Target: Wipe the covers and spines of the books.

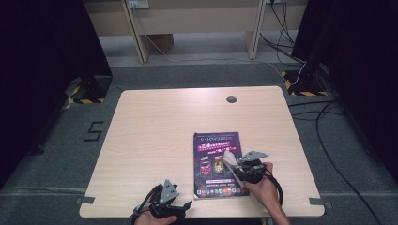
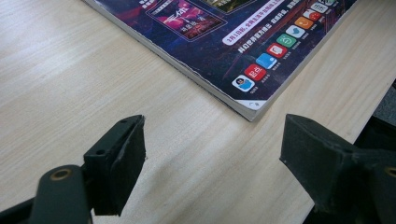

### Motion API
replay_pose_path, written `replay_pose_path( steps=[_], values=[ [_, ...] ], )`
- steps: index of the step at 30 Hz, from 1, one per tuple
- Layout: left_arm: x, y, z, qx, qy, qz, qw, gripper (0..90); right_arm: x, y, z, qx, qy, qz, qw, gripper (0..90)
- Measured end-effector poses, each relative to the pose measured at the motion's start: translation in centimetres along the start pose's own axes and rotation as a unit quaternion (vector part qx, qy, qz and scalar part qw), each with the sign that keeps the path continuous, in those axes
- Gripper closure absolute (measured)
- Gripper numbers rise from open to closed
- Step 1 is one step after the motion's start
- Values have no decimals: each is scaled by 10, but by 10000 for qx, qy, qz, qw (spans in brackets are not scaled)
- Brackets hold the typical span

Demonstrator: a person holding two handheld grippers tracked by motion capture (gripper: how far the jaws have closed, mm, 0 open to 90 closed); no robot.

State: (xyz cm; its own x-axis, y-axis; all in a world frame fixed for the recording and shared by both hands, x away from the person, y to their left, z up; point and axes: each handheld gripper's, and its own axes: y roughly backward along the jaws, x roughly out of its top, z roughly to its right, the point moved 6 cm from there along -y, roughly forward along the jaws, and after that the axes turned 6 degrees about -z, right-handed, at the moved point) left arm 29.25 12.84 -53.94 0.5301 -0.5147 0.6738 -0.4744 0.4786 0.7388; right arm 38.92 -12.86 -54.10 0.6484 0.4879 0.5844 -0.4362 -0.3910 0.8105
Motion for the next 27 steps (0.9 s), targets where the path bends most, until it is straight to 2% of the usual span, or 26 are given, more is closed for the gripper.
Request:
replay_pose_path(
  steps=[4,6,8,12,19,24,27],
  values=[
    [0,0,0,-3,-8,0,10000,219,-7,6,9,-80,-136,15,9999,722],
    [0,0,0,-6,-18,-17,10000,219,-8,8,15,-207,-171,-1,9996,708],
    [0,0,1,1,-29,-20,10000,219,-8,7,18,-162,-290,6,9994,708],
    [0,-2,2,-12,-46,-43,10000,220,-4,4,24,-246,-271,18,9993,710],
    [0,-2,2,-12,-38,-25,10000,219,4,-2,34,-268,-501,114,9983,711],
    [0,-1,1,4,-36,-14,10000,219,5,-2,29,-415,-267,63,9988,728],
    [0,-1,0,-27,-1,-26,10000,219,5,-2,23,-352,-217,49,9991,726]
  ],
)
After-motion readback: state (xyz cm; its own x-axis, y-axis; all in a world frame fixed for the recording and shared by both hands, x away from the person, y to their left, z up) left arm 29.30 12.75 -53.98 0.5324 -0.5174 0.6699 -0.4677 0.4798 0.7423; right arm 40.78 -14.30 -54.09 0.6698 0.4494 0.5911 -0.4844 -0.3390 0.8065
